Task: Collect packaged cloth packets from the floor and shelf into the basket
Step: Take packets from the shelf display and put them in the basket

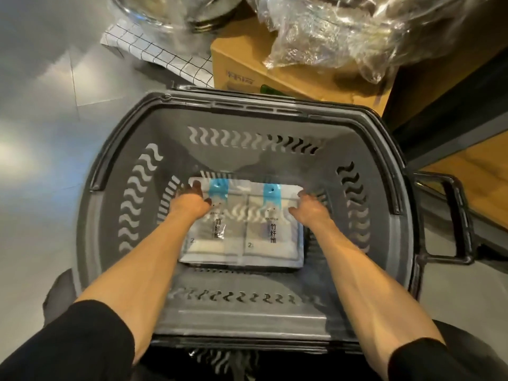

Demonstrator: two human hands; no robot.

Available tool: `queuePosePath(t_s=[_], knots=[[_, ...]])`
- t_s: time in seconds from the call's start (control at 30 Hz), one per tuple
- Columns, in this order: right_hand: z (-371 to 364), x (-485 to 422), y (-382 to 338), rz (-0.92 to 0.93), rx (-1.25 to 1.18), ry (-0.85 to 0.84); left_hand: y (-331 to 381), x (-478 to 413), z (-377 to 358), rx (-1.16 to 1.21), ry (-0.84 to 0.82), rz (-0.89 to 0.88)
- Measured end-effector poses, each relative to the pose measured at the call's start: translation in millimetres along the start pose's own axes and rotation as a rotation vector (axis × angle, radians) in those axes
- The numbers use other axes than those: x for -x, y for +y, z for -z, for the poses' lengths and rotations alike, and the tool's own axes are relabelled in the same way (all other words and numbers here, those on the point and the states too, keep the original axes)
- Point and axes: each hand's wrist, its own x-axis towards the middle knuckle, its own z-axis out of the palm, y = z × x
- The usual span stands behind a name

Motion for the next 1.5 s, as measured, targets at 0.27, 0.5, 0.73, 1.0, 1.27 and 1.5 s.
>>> queuePosePath(t_s=[0.27, 0.5, 0.73, 1.0, 1.27, 1.5], knots=[[-44.5, -28.0, 5.3, -0.154, -0.170, 0.096, -17.3, -24.2, -42.2, 0.149, -0.068, 0.211], [-55.0, -26.3, -5.1, -0.201, -0.252, 0.130, -18.3, -21.3, -40.6, 0.169, -0.003, 0.209], [-59.3, -28.4, -3.8, -0.301, -0.412, 0.073, -15.0, -14.9, -32.1, 0.461, -0.017, 0.320], [-53.2, -17.6, -2.9, -0.252, -0.834, -0.054, -24.0, -12.3, -23.1, 1.186, -0.105, 0.273], [42.6, 87.2, -31.8, -0.207, -1.046, -0.089, -28.7, 87.5, 100.3, 1.227, -0.275, 0.112], [164.1, 243.8, -49.0, -0.188, -1.041, -0.043, -22.7, 216.2, 218.4, 1.271, -0.271, 0.050]])
